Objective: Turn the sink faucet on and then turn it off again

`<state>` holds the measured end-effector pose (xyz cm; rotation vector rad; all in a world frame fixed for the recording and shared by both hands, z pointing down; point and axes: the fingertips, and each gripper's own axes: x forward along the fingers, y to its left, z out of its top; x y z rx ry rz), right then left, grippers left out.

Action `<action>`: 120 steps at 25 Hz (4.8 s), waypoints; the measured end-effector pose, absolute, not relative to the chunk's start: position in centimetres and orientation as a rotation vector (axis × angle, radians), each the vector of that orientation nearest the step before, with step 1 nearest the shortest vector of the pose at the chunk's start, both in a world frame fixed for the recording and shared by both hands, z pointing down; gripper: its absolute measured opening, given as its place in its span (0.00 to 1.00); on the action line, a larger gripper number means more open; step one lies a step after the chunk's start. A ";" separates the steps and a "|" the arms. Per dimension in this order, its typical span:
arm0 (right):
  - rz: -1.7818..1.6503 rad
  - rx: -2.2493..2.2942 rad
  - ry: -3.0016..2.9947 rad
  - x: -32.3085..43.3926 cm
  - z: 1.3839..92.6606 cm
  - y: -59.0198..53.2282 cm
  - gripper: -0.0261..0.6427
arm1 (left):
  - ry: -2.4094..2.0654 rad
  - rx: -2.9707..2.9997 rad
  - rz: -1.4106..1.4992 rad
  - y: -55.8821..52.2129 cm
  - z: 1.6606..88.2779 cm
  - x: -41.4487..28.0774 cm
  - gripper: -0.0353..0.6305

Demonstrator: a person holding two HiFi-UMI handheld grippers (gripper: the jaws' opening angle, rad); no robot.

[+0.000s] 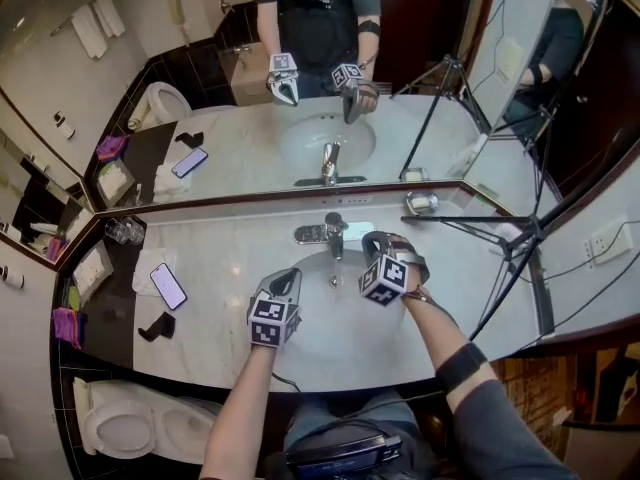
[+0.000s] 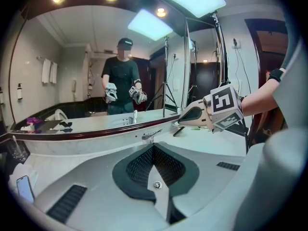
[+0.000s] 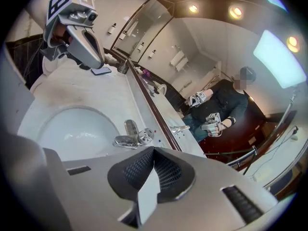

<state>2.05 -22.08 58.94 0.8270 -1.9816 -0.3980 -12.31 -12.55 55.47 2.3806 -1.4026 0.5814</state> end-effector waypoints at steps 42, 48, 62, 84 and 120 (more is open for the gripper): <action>0.333 1.302 -2.242 14.3 58.6 -11.0 0.07 | -1.478 2.377 0.471 -7.7 53.7 -13.4 0.05; 0.163 1.241 -2.195 12.9 58.3 -12.2 0.07 | -1.475 2.375 0.494 -8.6 54.3 -13.1 0.05; -0.361 0.901 -2.074 5.7 60.4 -19.4 0.19 | -1.415 2.390 0.527 -12.0 56.1 -9.9 0.05; -0.831 0.420 -1.819 -2.9 67.0 -27.6 0.33 | -1.430 2.325 0.519 -15.0 60.7 -11.1 0.05; -0.854 0.446 -1.773 -1.9 70.2 -25.2 0.27 | -1.465 2.283 0.500 -15.8 62.8 -11.7 0.05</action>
